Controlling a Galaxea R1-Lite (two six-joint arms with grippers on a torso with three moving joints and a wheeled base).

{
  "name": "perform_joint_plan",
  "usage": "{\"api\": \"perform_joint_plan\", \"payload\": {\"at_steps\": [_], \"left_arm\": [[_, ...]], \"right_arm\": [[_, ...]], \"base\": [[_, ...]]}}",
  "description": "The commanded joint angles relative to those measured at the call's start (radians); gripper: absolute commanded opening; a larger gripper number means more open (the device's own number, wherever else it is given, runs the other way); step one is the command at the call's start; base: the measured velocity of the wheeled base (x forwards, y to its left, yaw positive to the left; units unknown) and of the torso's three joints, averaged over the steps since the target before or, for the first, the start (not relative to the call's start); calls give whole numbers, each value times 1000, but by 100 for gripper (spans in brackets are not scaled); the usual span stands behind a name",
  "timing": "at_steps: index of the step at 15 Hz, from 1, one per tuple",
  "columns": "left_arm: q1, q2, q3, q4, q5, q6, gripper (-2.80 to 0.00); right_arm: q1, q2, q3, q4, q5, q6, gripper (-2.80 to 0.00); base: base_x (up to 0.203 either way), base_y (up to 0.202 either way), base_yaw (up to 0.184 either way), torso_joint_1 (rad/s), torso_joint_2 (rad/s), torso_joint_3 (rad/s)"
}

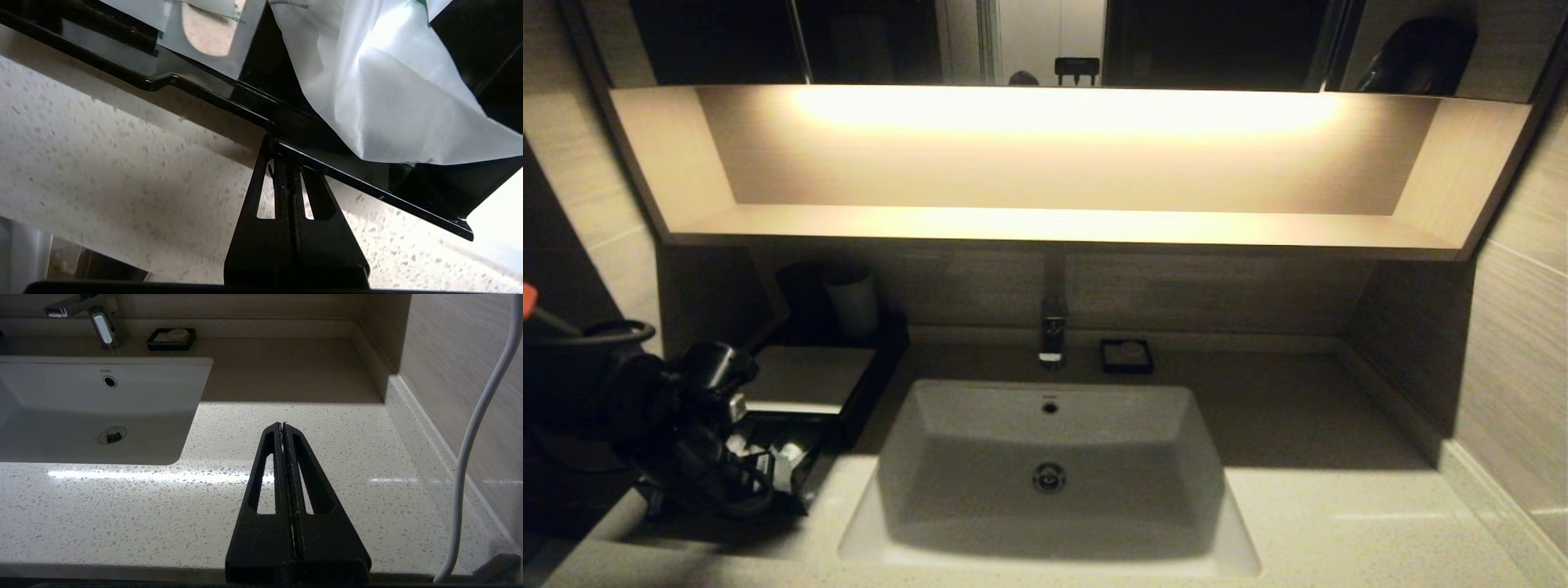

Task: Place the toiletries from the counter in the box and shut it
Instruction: Close the drawer

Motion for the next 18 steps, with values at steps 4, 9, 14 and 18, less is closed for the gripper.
{"api": "perform_joint_plan", "payload": {"at_steps": [4, 9, 14, 18], "left_arm": [[-4, 24, -58, -1, -1, -3, -280], [-10, 63, -108, -3, -1, -7, -280], [-18, 104, -161, -3, -1, -11, -280], [-24, 128, -193, -3, -1, -12, -280]], "right_arm": [[0, 0, 0, 0, 0, 0, -280], [0, 0, 0, 0, 0, 0, -280], [0, 0, 0, 0, 0, 0, -280], [0, 0, 0, 0, 0, 0, -280]], "base": [[0, 0, 0, 0, 0, 0], [0, 0, 0, 0, 0, 0], [0, 0, 0, 0, 0, 0], [0, 0, 0, 0, 0, 0]]}}
